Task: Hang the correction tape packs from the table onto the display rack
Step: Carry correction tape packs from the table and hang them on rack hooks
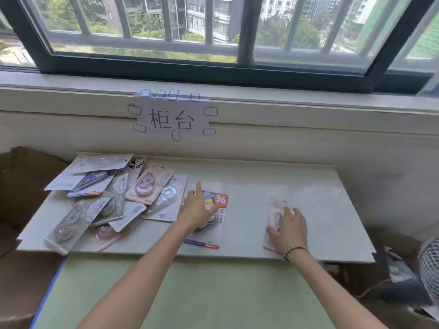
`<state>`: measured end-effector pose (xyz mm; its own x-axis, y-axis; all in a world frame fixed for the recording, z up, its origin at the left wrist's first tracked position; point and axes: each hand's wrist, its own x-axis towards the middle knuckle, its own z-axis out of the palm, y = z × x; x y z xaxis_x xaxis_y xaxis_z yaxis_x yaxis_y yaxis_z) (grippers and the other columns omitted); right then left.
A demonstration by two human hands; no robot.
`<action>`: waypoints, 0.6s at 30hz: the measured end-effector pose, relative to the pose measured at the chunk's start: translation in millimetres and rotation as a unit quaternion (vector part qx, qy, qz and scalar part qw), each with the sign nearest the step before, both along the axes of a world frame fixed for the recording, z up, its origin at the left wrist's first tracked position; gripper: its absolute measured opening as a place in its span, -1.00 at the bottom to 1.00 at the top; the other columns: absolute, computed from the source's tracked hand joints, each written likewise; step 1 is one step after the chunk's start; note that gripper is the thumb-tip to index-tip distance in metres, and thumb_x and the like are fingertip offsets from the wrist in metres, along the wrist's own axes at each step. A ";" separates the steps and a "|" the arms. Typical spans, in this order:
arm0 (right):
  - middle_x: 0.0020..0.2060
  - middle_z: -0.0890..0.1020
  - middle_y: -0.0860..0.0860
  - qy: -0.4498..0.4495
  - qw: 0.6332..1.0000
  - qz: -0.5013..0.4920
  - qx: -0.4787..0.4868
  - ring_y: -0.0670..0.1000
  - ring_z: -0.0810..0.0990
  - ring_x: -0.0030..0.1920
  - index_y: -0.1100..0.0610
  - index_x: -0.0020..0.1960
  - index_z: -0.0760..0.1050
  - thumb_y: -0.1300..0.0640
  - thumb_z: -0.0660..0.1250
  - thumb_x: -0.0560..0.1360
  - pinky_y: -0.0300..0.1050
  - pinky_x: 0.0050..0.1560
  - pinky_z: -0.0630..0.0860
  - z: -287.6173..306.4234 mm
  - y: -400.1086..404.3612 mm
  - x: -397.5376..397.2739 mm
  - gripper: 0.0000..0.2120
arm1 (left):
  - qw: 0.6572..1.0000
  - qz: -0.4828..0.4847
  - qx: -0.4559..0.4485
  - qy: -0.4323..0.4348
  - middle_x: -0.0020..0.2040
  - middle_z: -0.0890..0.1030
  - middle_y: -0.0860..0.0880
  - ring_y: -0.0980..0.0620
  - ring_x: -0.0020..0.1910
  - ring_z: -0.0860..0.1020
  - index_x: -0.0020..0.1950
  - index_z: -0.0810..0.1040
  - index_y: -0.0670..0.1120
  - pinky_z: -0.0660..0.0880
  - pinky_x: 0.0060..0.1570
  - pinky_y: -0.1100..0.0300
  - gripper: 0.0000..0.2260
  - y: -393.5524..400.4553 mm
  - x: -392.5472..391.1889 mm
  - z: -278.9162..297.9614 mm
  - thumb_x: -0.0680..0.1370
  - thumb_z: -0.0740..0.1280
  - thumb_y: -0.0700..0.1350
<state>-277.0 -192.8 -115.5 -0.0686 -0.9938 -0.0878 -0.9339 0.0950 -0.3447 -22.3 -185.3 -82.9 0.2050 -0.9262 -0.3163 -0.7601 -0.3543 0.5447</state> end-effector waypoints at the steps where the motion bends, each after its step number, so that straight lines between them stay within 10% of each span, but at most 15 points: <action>1: 0.26 0.40 0.19 0.011 1.000 -0.004 0.014 0.18 0.35 0.29 0.17 0.30 0.37 -0.03 0.36 0.42 -0.04 0.30 0.29 -0.3 4.5 -1.0 -0.47 | 1.000 -0.014 0.016 -0.017 0.52 0.12 -0.21 -0.19 0.50 0.14 0.58 -0.15 -0.11 0.19 0.43 -0.08 -0.11 4.5 -4.7 -1.5 0.51 0.33 0.20; 9: 0.42 0.22 0.21 0.067 0.995 0.061 0.051 0.16 0.18 0.43 0.17 0.39 0.27 -0.32 0.22 0.46 -0.06 0.40 0.16 -6.1 48.2 -3.2 -0.28 | 0.994 -0.025 0.034 -0.106 0.50 0.07 -0.26 -0.21 0.50 0.03 0.47 0.19 -0.12 0.14 0.40 -0.06 -0.20 39.3 -37.7 -17.3 0.39 0.45 0.21; 18: 0.38 0.19 0.19 0.060 0.996 0.029 0.065 0.19 0.21 0.38 0.05 0.41 0.15 -0.12 0.41 0.37 0.02 0.39 0.23 -1.9 79.7 -7.4 -0.26 | 0.994 -0.011 0.028 -0.106 0.42 0.19 -0.24 -0.20 0.42 0.16 0.36 0.26 -0.12 0.29 0.32 -0.03 -0.22 81.7 -52.4 -20.4 0.30 0.55 0.12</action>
<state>-284.4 -113.1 -117.3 -0.0296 -0.9772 -0.2103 -0.9727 0.0765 -0.2190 -74.6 -103.7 -103.3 0.2528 -0.9132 -0.3196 -0.8636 -0.3619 0.3509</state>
